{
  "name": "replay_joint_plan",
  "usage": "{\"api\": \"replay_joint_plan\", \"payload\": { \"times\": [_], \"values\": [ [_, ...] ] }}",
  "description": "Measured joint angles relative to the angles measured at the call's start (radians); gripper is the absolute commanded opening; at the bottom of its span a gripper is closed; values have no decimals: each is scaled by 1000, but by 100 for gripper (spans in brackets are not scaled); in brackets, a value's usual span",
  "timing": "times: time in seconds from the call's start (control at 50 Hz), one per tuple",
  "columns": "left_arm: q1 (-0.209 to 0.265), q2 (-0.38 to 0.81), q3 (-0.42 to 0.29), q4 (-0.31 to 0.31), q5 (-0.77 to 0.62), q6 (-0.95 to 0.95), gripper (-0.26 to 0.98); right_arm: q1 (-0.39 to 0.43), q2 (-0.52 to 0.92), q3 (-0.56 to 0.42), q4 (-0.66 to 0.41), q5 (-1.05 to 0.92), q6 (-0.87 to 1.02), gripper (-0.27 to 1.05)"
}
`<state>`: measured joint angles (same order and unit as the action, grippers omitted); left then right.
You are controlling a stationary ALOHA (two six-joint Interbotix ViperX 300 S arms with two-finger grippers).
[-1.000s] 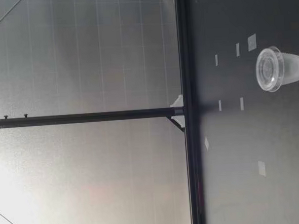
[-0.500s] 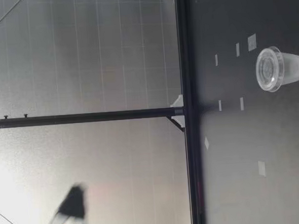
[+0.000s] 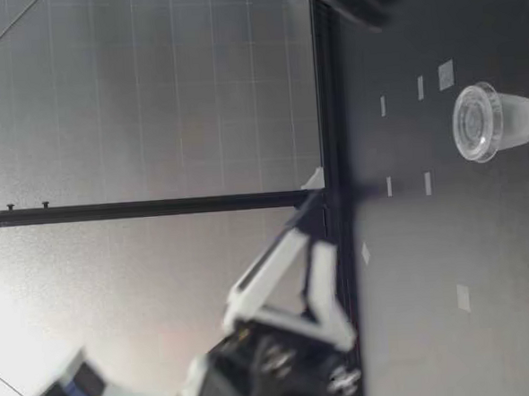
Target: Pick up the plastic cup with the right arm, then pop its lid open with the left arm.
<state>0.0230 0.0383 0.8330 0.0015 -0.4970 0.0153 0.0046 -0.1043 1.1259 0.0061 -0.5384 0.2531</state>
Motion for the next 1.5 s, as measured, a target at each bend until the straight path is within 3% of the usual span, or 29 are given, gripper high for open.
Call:
{"api": "replay_joint_plan", "payload": {
  "times": [0.32, 1.5],
  "values": [
    [12, 100, -29, 0, -2, -2, -5, -44, 227, -115, 60, 0, -3, 68],
    [15, 241, -94, 0, -21, 12, -5, -54, 359, -206, 61, 14, -12, 68]
  ]
}}
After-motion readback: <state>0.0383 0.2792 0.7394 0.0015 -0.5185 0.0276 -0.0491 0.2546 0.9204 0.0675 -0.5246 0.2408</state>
